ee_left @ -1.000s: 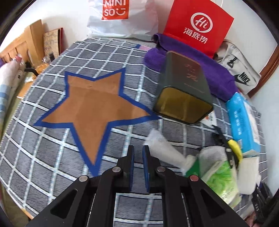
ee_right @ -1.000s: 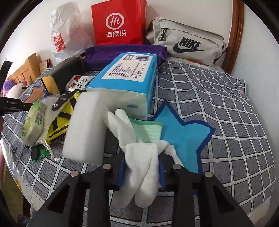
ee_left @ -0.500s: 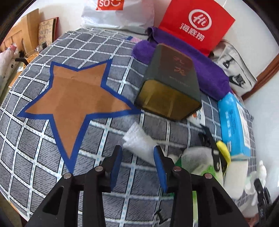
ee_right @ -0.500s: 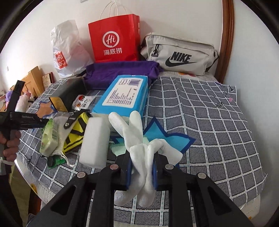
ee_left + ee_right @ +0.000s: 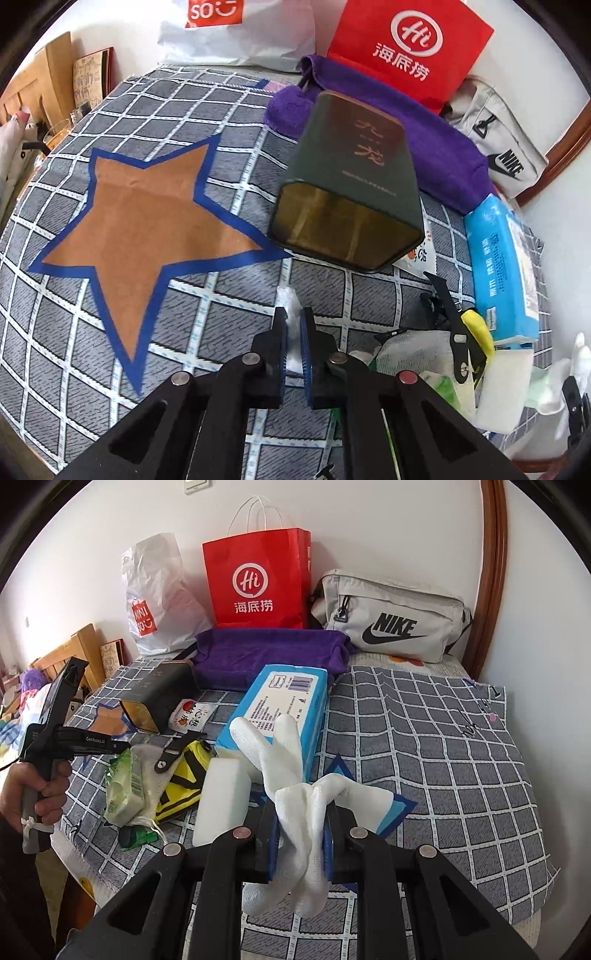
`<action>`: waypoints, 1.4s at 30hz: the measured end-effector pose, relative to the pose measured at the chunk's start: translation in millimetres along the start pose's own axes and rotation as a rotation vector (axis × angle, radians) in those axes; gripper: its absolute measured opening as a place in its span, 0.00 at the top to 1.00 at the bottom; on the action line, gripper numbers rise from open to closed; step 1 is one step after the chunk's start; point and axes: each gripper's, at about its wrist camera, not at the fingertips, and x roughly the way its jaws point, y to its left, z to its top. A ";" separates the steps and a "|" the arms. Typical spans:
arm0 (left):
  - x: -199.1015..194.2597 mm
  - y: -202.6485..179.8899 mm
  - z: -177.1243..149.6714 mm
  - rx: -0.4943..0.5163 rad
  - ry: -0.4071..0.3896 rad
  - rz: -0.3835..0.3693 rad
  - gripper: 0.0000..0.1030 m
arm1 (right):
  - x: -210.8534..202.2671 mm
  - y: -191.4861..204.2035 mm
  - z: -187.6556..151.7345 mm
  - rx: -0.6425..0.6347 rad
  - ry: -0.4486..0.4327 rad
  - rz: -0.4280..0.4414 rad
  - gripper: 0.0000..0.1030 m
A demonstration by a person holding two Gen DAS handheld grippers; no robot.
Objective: Organize soft objects
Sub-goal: 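Carry the gloves with the right tool while the left tool carries the tissue to the purple towel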
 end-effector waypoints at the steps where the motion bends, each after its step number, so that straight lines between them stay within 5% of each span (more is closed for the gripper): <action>1: -2.8 2.8 0.1 -0.008 -0.002 -0.009 0.93 | -0.5 0.7 1.9 -0.001 -0.004 0.002 0.82; 14: -62.1 25.7 19.0 -0.038 -0.133 0.004 0.93 | -0.4 7.8 29.2 -0.014 -0.043 0.031 0.82; 23: -87.0 6.5 52.9 0.005 -0.203 -0.017 0.93 | 11.7 11.5 69.0 -0.004 -0.053 0.041 0.82; 42: -70.7 -36.7 140.8 0.080 -0.248 -0.024 0.93 | 82.2 -3.6 182.2 0.060 -0.067 0.105 0.82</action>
